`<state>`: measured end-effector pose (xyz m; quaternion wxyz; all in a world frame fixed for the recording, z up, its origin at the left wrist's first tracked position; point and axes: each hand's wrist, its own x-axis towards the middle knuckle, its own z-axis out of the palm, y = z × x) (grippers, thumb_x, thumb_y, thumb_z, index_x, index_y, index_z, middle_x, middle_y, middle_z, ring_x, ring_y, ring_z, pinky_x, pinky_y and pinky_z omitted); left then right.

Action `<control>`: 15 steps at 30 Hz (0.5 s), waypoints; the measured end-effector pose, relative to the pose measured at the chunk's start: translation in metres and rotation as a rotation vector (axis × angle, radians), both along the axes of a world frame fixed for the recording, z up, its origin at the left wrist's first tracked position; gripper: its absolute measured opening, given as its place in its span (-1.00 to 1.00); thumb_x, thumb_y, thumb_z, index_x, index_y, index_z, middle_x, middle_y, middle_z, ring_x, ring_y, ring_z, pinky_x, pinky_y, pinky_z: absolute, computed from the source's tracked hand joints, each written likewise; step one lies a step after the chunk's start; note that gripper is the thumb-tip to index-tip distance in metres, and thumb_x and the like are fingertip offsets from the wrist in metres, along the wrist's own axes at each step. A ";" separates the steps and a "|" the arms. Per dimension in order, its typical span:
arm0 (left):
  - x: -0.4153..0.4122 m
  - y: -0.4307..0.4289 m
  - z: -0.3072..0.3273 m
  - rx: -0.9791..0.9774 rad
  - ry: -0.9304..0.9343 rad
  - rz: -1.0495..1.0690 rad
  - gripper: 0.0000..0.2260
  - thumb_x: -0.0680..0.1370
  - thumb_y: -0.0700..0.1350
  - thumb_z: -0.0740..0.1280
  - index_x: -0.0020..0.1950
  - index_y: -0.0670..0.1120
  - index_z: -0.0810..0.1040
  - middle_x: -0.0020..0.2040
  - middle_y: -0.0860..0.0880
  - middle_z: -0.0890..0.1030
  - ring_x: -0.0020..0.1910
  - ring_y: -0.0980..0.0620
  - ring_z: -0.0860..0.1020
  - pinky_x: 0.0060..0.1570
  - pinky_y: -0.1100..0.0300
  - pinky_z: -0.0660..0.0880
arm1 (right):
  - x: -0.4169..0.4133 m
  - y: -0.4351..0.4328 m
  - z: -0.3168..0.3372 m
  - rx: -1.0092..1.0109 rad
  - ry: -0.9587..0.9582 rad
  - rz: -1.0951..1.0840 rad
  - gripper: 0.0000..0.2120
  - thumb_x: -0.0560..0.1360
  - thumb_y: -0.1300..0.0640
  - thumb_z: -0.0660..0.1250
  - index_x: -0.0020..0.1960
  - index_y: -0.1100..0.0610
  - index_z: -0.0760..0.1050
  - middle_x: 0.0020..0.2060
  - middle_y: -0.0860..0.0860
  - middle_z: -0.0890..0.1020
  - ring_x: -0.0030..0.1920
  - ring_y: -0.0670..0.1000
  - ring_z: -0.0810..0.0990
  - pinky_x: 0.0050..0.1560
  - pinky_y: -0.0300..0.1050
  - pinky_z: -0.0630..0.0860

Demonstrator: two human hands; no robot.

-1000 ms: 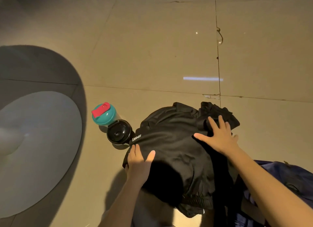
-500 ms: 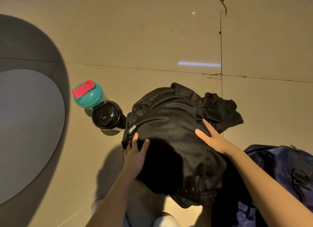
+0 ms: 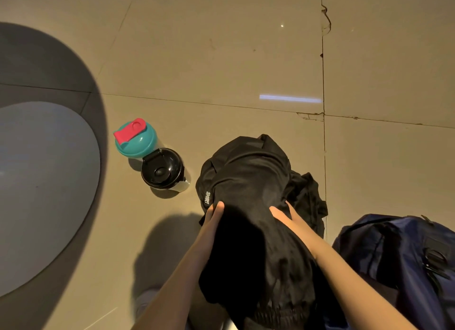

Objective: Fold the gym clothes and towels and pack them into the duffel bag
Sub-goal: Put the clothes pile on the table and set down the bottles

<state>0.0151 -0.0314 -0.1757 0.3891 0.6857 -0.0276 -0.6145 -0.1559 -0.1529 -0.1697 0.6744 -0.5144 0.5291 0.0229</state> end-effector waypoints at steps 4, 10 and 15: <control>-0.001 0.000 -0.006 0.000 0.084 0.048 -0.15 0.34 0.50 0.24 0.52 0.14 0.14 0.49 0.04 0.25 0.46 -0.04 0.23 0.46 -0.10 0.11 | -0.002 0.005 0.008 -0.040 0.098 -0.011 -0.45 0.50 -0.13 0.29 0.38 0.11 0.29 0.13 -0.08 0.41 0.19 0.02 0.43 0.24 -0.12 0.27; -0.007 -0.039 0.012 0.098 -0.003 0.109 -0.27 0.41 0.36 0.29 0.46 -0.02 0.32 0.37 -0.03 0.42 0.35 -0.08 0.38 0.40 0.04 0.25 | -0.019 0.003 0.059 -0.113 0.084 -0.036 -0.59 0.59 0.02 0.17 0.40 0.10 0.25 0.09 -0.11 0.41 0.24 0.01 0.40 0.19 -0.20 0.27; -0.003 -0.053 0.112 -0.022 -0.163 0.041 -0.51 0.65 -0.03 0.11 0.52 -0.19 0.09 0.46 -0.22 0.27 0.42 -0.17 0.28 0.34 0.13 0.22 | -0.030 -0.014 0.143 -0.133 0.004 -0.153 -0.52 0.60 0.07 0.16 0.47 0.16 0.17 0.41 0.07 0.30 0.42 0.09 0.26 0.27 -0.20 0.22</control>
